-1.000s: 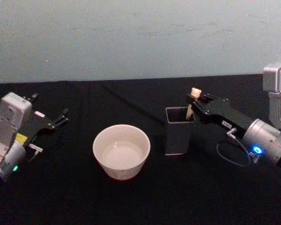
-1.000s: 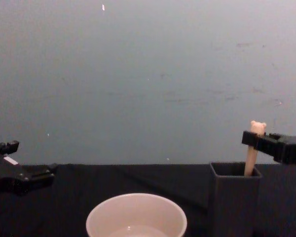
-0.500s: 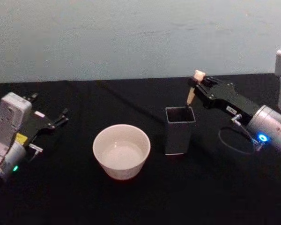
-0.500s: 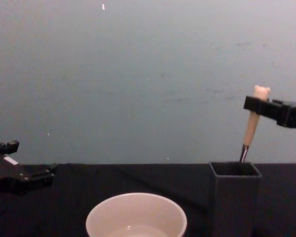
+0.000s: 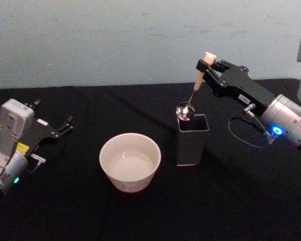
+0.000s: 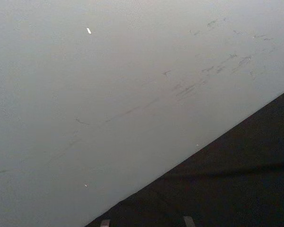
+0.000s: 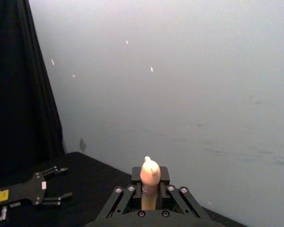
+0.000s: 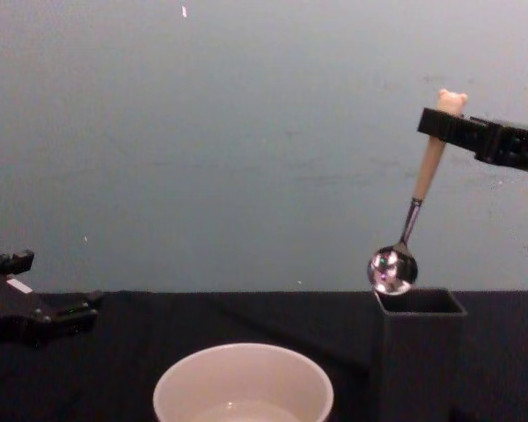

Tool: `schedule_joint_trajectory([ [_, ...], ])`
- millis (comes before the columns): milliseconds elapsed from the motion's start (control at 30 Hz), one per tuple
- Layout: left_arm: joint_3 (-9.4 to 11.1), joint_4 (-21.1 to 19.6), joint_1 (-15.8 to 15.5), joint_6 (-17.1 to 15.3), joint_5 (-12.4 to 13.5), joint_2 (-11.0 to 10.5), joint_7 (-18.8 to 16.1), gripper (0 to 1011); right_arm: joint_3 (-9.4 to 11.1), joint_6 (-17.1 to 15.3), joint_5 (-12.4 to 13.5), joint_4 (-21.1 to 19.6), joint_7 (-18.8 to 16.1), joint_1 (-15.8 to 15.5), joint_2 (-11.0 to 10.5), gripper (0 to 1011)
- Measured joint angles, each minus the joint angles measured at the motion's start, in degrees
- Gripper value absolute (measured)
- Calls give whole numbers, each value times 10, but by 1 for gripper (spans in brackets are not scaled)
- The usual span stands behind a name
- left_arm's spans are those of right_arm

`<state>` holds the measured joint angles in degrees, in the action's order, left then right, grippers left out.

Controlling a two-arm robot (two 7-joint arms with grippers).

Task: Pick up the stirring spoon with one hand, stir inside the cup, then place it back in its original position.

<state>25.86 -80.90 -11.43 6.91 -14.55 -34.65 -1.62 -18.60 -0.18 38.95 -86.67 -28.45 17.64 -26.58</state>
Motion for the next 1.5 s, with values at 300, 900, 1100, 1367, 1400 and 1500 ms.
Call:
schedule_joint_trajectory([
  [300, 0, 0, 0, 0, 0, 0, 0, 1001, -18, 3, 4, 4, -10, 19, 9, 211],
  [900, 0, 0, 0, 0, 0, 0, 0, 1001, -93, 4, -20, 34, -53, 52, 26, 211],
  [1100, 0, 0, 0, 0, 0, 0, 0, 1001, -114, 6, -38, 46, -59, 56, 29, 211],
  [1367, 0, 0, 0, 0, 0, 0, 0, 1001, -135, 6, -59, 53, -65, 56, 31, 211],
  [1400, 0, 0, 0, 0, 0, 0, 0, 1001, -136, 6, -61, 54, -67, 56, 31, 211],
  [1500, 0, 0, 0, 0, 0, 0, 0, 1001, -143, 6, -67, 56, -72, 55, 31, 211],
])
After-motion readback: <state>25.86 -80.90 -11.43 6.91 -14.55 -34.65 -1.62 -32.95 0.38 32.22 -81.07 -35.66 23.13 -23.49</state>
